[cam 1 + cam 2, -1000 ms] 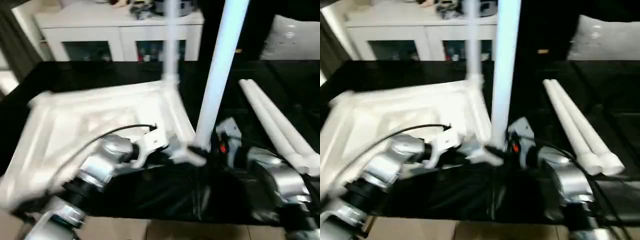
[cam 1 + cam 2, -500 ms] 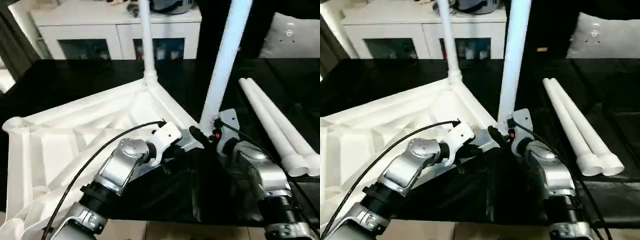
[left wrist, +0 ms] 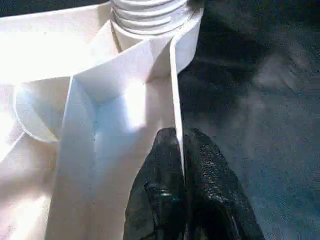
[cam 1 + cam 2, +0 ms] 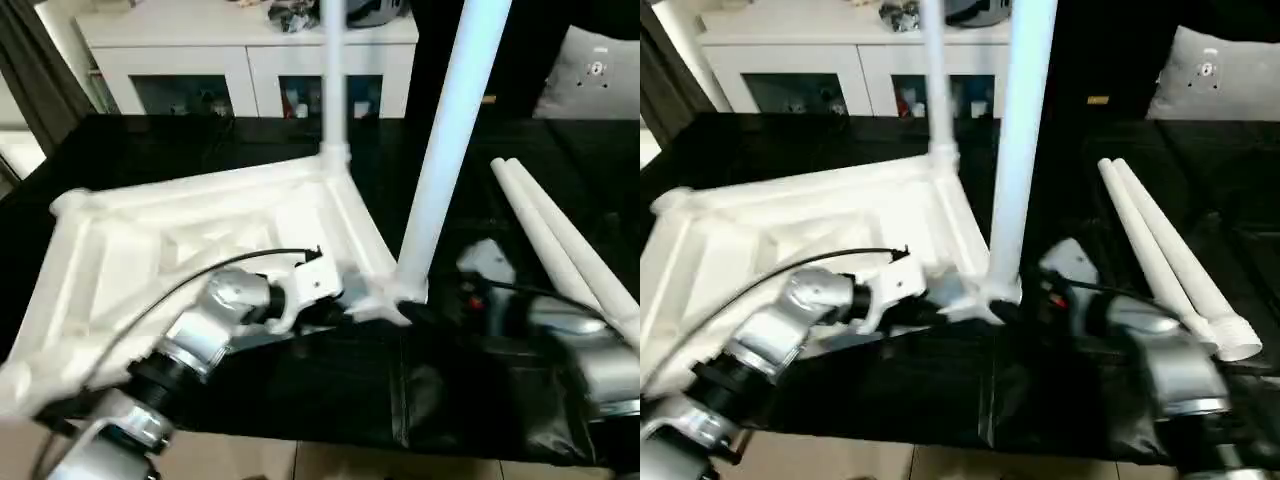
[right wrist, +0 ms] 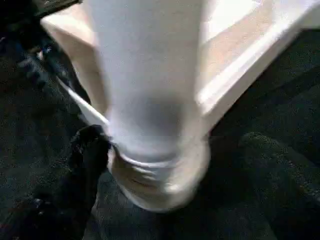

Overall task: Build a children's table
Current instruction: Rotate leg to tighten

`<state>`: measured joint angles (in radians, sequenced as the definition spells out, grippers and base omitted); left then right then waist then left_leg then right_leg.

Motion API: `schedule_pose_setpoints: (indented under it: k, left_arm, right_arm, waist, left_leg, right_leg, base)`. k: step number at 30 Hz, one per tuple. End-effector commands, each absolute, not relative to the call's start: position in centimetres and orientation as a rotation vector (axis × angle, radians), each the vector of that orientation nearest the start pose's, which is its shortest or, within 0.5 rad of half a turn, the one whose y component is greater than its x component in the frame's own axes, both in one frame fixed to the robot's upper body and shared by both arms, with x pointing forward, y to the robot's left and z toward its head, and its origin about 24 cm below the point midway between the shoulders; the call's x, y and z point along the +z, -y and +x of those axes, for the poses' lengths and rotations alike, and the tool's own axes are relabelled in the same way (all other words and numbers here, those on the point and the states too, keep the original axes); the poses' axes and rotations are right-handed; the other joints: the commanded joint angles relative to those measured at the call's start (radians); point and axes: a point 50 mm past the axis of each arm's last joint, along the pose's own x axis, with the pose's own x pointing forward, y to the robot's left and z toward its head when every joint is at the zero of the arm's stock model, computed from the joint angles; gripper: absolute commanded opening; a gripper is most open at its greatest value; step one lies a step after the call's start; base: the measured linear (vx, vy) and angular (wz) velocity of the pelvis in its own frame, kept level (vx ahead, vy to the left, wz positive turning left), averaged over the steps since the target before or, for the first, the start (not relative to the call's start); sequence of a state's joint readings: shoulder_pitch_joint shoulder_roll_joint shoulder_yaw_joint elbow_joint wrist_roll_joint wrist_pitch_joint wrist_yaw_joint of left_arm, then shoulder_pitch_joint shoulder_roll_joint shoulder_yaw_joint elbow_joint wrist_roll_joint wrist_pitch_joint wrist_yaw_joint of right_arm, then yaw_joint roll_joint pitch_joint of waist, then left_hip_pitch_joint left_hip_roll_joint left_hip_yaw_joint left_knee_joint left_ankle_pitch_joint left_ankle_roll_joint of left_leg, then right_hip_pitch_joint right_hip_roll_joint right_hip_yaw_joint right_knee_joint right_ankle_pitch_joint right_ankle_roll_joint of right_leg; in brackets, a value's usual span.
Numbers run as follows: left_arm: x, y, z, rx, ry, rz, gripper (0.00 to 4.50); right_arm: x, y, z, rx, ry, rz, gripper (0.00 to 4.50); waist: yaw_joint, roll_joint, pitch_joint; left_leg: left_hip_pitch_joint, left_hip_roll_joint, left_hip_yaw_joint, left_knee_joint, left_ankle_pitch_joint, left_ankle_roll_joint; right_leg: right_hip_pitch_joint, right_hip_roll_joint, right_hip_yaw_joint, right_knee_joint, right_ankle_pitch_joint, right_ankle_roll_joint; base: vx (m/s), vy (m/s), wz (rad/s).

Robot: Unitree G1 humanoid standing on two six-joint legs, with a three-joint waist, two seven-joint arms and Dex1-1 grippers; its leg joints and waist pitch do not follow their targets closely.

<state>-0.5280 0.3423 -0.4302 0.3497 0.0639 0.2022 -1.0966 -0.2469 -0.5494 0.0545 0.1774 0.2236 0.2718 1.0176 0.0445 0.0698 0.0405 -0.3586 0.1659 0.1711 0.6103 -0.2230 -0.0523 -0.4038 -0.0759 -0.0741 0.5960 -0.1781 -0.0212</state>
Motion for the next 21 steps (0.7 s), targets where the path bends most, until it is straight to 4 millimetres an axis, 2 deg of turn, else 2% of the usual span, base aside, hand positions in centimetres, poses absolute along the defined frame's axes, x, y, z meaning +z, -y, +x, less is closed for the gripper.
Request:
schedule_pose_setpoints:
  k: [1, 3, 4, 8, 9, 15, 21]
  left_arm:
    - [5.2, -8.7, 29.2, -1.499, -0.413, 0.612, 0.0]
    - [5.1, -8.7, 29.2, -1.52, -0.416, 0.625, 0.0]
    - [5.1, -8.8, 29.1, -1.537, -0.419, 0.636, 0.0]
    - [4.9, -9.1, 28.9, -1.612, -0.437, 0.659, 0.0]
    - [5.0, -9.1, 28.7, -1.64, -0.436, 0.657, 0.0]
    - [4.9, -9.0, 28.2, -1.71, -0.435, 0.669, 0.0]
    - [5.0, -8.8, 28.3, -1.724, -0.427, 0.672, 0.0]
  right_arm:
    - [7.0, 20.5, 27.6, 1.024, -0.317, -0.245, 4.45]
    - [7.2, 20.6, 27.6, 1.045, -0.314, -0.267, 4.45]
    - [7.3, 20.7, 27.4, 1.077, -0.315, -0.274, 4.45]
    - [7.5, 20.6, 26.5, 1.202, -0.327, -0.273, 4.45]
    - [7.6, 20.4, 26.3, 1.24, -0.328, -0.262, 4.29]
    - [7.2, 20.0, 25.9, 1.298, -0.347, -0.24, 3.82]
    - [6.9, 19.6, 25.8, 1.321, -0.356, -0.233, 3.29]
  waist:
    - [0.002, -0.021, -0.06]
    - [0.003, -0.021, -0.06]
    - [0.005, -0.027, -0.061]
    - [0.015, -0.025, -0.062]
    - [0.017, -0.029, -0.062]
    - [0.023, -0.024, -0.061]
    - [0.023, -0.027, -0.061]
  left_leg:
    - [-0.008, 0.056, -0.018, -0.064, -0.079, 0.151]
    - [-0.007, 0.057, -0.018, -0.064, -0.072, 0.15]
    - [-0.008, 0.056, -0.018, -0.064, -0.067, 0.153]
    - [-0.006, 0.059, -0.016, -0.061, -0.059, 0.165]
    - [-0.007, 0.06, -0.016, -0.062, -0.056, 0.169]
    - [-0.006, 0.062, -0.017, -0.063, -0.058, 0.161]
    - [-0.006, 0.06, -0.016, -0.063, -0.064, 0.149]
  right_leg:
    - [0.062, -0.073, 0.045, -0.071, -0.209, -0.214]
    - [0.062, -0.073, 0.046, -0.069, -0.2, -0.218]
    - [0.063, -0.073, 0.046, -0.067, -0.194, -0.22]
    - [0.062, -0.073, 0.047, -0.064, -0.184, -0.224]
    - [0.063, -0.073, 0.046, -0.063, -0.18, -0.226]
    - [0.061, -0.074, 0.046, -0.063, -0.196, -0.228]
    - [0.061, -0.073, 0.046, -0.066, -0.21, -0.219]
  base:
    - [0.0, 0.0, 0.0]
    - [0.0, 0.0, 0.0]
    - [0.0, 0.0, 0.0]
    - [0.0, 0.0, 0.0]
    - [0.0, 0.0, 0.0]
    - [0.0, 0.0, 0.0]
    - [0.0, 0.0, 0.0]
